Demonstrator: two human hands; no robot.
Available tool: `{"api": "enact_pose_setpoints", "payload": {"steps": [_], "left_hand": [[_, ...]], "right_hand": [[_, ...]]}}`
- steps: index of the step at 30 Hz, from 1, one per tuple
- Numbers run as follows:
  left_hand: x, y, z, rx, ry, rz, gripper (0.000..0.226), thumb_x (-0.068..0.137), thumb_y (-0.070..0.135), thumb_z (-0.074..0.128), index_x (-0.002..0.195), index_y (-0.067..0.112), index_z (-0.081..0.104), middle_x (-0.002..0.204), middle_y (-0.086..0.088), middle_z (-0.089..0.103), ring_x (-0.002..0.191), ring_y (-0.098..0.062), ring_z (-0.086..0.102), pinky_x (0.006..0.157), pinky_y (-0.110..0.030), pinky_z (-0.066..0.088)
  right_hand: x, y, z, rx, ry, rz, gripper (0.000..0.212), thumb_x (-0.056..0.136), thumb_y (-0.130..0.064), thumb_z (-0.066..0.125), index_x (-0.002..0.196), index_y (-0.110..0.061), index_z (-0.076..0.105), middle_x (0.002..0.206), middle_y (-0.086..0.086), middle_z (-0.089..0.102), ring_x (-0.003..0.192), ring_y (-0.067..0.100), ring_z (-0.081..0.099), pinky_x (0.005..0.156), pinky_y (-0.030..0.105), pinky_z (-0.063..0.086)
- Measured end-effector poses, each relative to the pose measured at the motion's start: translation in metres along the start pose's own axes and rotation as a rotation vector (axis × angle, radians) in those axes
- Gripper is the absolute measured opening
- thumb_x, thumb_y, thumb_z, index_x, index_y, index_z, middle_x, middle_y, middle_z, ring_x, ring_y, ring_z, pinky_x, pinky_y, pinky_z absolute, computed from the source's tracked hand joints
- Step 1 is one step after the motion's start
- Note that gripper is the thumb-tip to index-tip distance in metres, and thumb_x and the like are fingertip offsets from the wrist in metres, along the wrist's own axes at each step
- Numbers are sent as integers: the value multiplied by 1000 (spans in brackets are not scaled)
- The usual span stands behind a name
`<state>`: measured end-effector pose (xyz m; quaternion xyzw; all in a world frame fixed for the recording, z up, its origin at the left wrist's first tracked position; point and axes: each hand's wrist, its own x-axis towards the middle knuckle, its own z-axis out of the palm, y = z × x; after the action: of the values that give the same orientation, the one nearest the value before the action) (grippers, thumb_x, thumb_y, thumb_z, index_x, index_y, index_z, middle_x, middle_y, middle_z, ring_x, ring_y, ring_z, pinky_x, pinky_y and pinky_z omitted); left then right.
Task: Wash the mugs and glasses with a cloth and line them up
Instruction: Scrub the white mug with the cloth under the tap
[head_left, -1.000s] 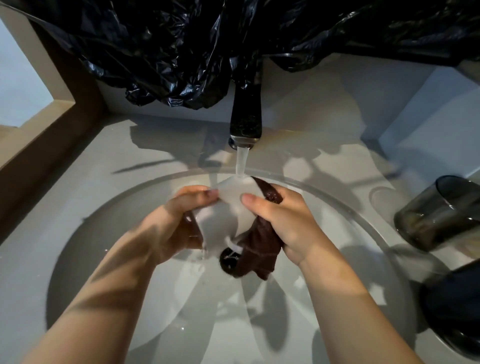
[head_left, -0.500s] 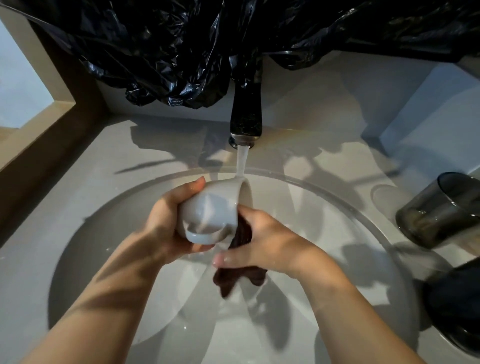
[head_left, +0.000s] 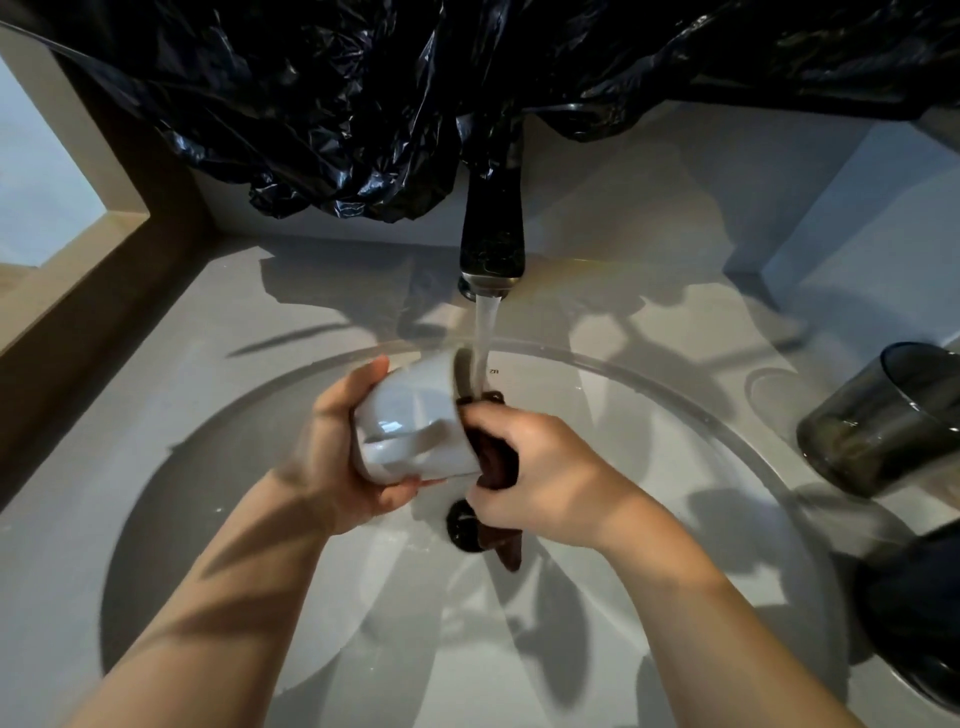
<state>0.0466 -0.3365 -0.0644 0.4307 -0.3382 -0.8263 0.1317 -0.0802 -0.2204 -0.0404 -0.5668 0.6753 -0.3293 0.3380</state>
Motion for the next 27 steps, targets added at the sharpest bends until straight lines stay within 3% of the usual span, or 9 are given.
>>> {"api": "enact_pose_setpoints", "payload": {"steps": [3, 7, 11, 13, 16, 19, 21, 24, 27], "left_hand": [[3, -4, 2, 37, 12, 9, 38, 79, 49, 57, 68, 13, 61, 51, -3, 56, 39, -18, 55, 36, -17, 40], [3, -1, 3, 59, -73, 49, 37, 74, 47, 57, 76, 10, 62, 52, -5, 57, 37, -18, 55, 35, -16, 37], [4, -1, 6, 67, -117, 120, 50, 69, 45, 58, 97, 4, 59, 57, -8, 56, 38, -20, 54, 32, -18, 37], [4, -1, 9, 97, -79, 109, 51, 63, 47, 60, 95, 7, 61, 59, -7, 60, 44, -21, 57, 38, -22, 43], [9, -3, 9, 153, -2, 118, 64, 54, 46, 70, 105, 8, 66, 78, -12, 69, 69, -28, 65, 61, -33, 50], [8, -2, 10, 206, -11, 190, 77, 52, 49, 70, 115, 4, 65, 97, -21, 70, 84, -35, 66, 78, -44, 50], [7, -1, 12, 212, -33, 224, 70, 58, 53, 65, 105, 2, 67, 93, -23, 70, 80, -34, 66, 79, -43, 48], [6, -1, 11, 131, -40, 186, 38, 83, 42, 53, 82, 6, 66, 69, -13, 67, 61, -25, 64, 65, -31, 48], [7, -2, 11, 120, -13, 124, 46, 66, 43, 63, 94, 6, 66, 81, -16, 68, 77, -31, 64, 77, -39, 50]], "right_hand": [[5, -2, 6, -289, -134, 33, 33, 82, -10, 61, 114, -17, 55, 88, -3, 53, 70, 14, 52, 57, 13, 46], [13, 11, 8, -676, 26, -310, 38, 76, -16, 55, 111, -8, 67, 111, 5, 67, 112, 18, 42, 102, 19, 27], [18, 36, 6, -772, 88, -466, 31, 68, -18, 58, 93, -7, 73, 100, 8, 71, 109, 18, 44, 106, 28, 30], [15, 25, 12, -584, -3, -245, 31, 70, -12, 68, 101, -11, 69, 102, 1, 65, 102, 9, 44, 101, 17, 32], [9, 14, 20, 97, -130, 170, 30, 66, -10, 67, 93, -23, 63, 83, -6, 62, 82, 9, 58, 81, 30, 53], [6, 16, 13, 983, -76, 271, 64, 45, -8, 69, 108, -8, 58, 87, 7, 66, 85, 21, 63, 78, 32, 52], [3, 18, 12, 1173, -69, 245, 89, 36, -14, 70, 122, -2, 52, 102, 16, 62, 95, 30, 59, 85, 40, 48], [-2, 4, 17, 687, -146, 233, 67, 45, -29, 73, 110, -19, 57, 99, 1, 64, 95, 20, 61, 84, 34, 49], [0, -2, 17, -179, -160, 119, 56, 74, -30, 74, 125, -27, 50, 120, -10, 43, 115, 5, 28, 108, 25, 26]]}}
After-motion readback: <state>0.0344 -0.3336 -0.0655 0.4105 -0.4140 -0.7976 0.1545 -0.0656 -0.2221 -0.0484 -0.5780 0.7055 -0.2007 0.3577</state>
